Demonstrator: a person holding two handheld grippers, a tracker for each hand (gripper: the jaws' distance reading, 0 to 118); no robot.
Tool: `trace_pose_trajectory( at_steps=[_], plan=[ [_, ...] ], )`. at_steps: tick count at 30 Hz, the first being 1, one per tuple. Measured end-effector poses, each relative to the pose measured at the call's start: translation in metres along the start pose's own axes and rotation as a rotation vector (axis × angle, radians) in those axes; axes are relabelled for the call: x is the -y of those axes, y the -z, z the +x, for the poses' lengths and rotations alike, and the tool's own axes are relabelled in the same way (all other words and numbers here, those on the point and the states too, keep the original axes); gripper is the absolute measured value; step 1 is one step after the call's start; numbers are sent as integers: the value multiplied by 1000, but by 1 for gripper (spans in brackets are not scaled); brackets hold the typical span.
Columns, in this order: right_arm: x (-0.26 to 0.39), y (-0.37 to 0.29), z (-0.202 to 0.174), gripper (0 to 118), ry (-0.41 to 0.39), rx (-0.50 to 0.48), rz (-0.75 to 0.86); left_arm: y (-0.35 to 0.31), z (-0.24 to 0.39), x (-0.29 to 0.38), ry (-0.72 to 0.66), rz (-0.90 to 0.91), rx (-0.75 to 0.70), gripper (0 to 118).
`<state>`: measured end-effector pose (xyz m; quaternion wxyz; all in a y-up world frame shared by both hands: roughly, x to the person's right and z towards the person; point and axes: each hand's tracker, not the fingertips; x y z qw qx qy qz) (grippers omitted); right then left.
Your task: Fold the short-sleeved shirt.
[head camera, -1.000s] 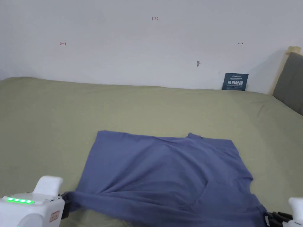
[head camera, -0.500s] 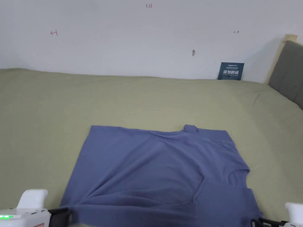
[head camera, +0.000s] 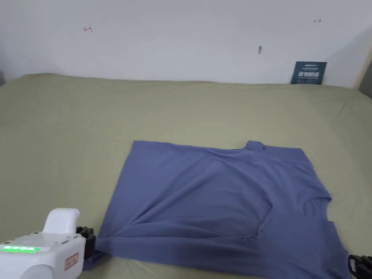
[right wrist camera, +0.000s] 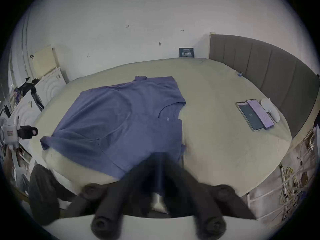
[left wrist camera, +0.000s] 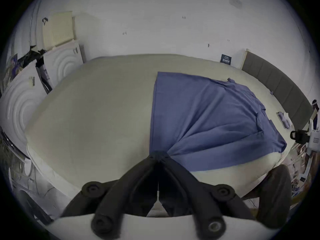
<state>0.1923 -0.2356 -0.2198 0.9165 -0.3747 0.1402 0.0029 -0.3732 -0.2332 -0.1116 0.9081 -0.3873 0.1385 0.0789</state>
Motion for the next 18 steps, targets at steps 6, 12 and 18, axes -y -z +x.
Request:
trace_pose_trajectory(
  at_steps=[6,12,18],
  plan=[
    [13,6,1,1,-7,22,-28,8,-16,7,-36,-100,6,0],
    [22,10,5,1,8,27,-61,29,-16,19,-25,-148,29,116],
    [24,13,9,1,13,21,-80,61,-14,11,-4,-193,-23,114]
  ],
)
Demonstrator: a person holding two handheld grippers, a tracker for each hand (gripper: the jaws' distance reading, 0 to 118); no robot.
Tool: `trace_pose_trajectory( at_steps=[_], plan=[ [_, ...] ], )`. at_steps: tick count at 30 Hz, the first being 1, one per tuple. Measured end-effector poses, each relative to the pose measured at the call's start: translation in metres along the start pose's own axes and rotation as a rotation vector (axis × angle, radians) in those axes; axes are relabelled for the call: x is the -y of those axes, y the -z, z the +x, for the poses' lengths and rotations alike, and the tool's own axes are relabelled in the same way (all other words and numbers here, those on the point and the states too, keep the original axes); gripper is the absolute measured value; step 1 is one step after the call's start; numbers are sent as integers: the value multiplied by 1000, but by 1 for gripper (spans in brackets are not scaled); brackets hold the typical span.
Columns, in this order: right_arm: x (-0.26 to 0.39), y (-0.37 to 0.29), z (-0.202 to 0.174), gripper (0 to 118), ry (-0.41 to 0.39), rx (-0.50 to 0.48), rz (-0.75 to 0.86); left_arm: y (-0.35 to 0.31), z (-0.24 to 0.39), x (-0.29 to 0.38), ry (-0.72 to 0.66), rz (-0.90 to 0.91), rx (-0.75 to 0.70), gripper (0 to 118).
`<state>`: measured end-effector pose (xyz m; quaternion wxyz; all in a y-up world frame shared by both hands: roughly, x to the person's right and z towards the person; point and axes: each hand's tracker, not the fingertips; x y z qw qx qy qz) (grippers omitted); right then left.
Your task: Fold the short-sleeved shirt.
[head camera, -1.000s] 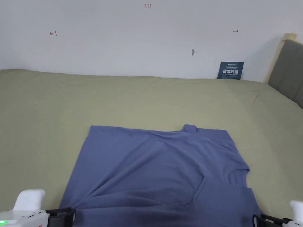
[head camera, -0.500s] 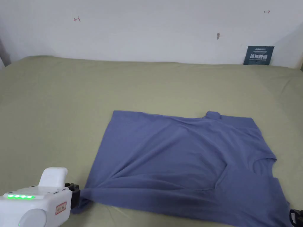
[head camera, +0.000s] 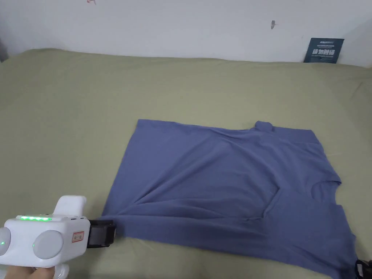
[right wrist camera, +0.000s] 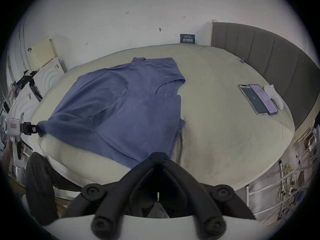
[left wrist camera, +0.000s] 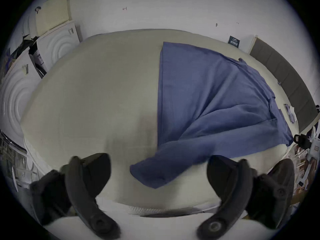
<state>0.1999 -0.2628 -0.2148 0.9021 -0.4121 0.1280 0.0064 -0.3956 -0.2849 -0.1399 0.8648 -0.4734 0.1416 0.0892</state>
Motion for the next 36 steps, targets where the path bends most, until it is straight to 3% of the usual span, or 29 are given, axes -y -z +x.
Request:
trace_pose_trajectory(
  at_steps=[1,4,5,7,8,9,10,16,17,18,20,22,24,36],
  plan=[
    [-2,-4,-3,1,1,0,-3,4,-4,-2,1,-10,5,105],
    [-2,-5,-3,1,6,-1,-14,2,0,1,-14,-36,33,12],
    [-2,-5,1,1,10,-5,-16,1,2,3,-26,-37,67,7],
    [-3,-8,4,5,17,-24,-17,-1,4,9,-23,-37,45,7],
    [-3,-9,4,33,26,-43,-15,-1,2,4,-21,-29,44,6],
    [-3,-6,8,69,27,-54,-13,-1,-1,4,-29,-26,44,7],
    [-3,-2,10,82,38,-87,-18,-2,-3,5,-33,-30,48,7],
    [2,34,14,78,-21,-71,-142,-15,8,4,-35,-31,48,7],
    [2,38,12,51,-26,-70,-140,-16,9,3,-32,-32,46,7],
    [3,38,13,6,-30,-63,-127,-18,10,5,-28,-33,44,7],
    [1,33,21,5,-40,-39,-86,-19,10,0,-28,-36,50,7],
    [-8,26,22,5,-6,-91,-124,-21,9,0,-30,-38,56,7],
    [-16,19,20,5,-61,-49,-80,-23,5,-5,-29,-34,62,7],
    [-143,31,-3,5,-138,-42,15,-17,14,-114,69,52,78,6]
  ],
)
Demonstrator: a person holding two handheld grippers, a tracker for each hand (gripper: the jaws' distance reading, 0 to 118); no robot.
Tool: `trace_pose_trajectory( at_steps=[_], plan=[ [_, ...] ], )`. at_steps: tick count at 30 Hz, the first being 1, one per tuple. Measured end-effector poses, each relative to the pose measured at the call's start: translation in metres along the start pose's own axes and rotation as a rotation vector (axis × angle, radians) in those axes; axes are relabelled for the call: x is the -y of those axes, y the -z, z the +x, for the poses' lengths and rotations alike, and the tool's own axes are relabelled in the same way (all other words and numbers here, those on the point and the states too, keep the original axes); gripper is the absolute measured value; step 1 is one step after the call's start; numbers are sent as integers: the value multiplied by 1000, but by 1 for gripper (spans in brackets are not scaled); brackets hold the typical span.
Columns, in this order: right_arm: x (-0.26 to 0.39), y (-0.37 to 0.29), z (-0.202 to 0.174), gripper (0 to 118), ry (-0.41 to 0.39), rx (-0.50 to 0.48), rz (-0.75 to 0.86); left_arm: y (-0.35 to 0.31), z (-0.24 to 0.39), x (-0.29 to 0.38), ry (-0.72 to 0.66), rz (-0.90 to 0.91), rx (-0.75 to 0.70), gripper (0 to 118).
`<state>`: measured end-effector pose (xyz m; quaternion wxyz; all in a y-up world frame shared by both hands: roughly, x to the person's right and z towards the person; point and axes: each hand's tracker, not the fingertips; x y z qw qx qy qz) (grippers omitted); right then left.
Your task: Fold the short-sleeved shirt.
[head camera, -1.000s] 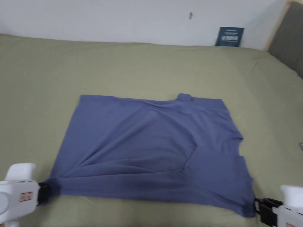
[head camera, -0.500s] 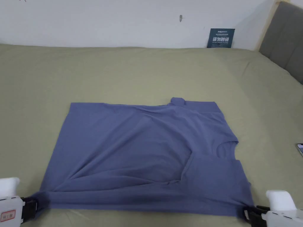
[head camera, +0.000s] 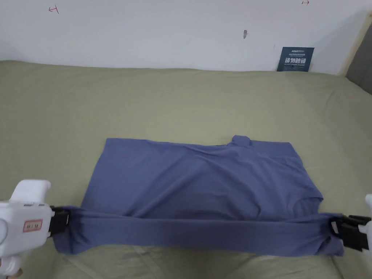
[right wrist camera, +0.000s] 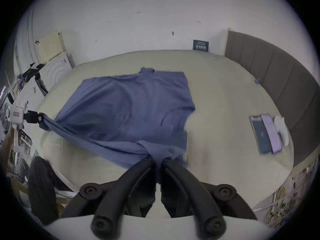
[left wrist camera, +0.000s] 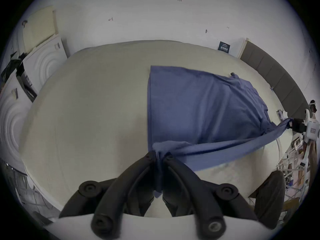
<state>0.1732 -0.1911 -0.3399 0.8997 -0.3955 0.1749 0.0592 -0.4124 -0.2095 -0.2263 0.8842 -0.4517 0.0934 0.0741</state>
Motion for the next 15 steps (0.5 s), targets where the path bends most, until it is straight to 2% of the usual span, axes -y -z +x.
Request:
trace_pose_trajectory(
  at_steps=[6,8,13,14,15],
  plan=[
    [-48,52,13,5,26,0,-50,45,2,-54,11,-16,3,7],
    [-57,72,14,5,18,4,-81,61,3,-66,15,-26,0,7],
    [-66,113,22,5,53,7,-140,99,5,-84,24,-65,-1,7],
    [-66,119,24,9,57,1,-155,106,5,-85,23,-77,-3,8],
    [-65,124,24,22,64,-3,-180,112,4,-85,17,-80,0,24]
  ],
)
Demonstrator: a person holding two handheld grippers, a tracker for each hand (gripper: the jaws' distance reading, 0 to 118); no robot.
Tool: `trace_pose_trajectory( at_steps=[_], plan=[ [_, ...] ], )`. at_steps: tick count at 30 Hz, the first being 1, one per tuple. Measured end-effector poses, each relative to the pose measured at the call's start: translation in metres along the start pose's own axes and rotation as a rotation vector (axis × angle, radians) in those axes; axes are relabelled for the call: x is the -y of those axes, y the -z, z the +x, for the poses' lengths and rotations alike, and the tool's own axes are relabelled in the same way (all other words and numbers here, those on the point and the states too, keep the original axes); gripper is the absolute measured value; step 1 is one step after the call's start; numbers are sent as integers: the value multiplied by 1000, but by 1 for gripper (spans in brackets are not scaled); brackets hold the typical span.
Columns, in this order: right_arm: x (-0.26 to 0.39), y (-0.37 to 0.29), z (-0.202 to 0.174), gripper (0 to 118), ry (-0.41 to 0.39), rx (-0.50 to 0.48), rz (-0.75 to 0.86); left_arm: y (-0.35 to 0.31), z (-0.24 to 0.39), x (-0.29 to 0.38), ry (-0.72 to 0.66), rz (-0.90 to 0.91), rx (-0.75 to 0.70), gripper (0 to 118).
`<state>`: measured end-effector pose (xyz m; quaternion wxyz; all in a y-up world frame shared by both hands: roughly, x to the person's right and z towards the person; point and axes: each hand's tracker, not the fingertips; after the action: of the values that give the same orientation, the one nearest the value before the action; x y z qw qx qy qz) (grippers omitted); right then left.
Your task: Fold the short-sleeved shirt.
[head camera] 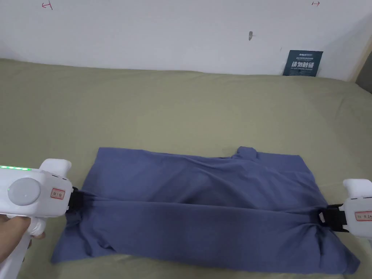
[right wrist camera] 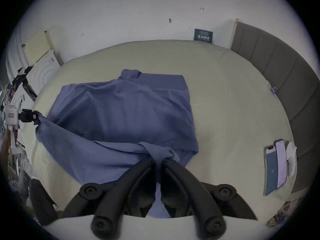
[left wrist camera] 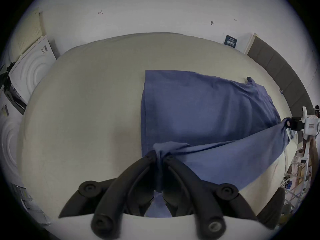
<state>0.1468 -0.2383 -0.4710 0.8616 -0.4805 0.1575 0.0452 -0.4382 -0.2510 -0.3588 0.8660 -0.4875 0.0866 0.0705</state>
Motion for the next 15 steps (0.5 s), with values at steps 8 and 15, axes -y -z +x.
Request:
trace_pose_trajectory(
  at_steps=[8,15],
  plan=[
    [40,-30,6,74,102,14,108,-22,-18,30,-97,79,14,117],
    [96,-71,-10,1,103,53,217,-77,-11,88,-137,124,-21,0]
  ],
)
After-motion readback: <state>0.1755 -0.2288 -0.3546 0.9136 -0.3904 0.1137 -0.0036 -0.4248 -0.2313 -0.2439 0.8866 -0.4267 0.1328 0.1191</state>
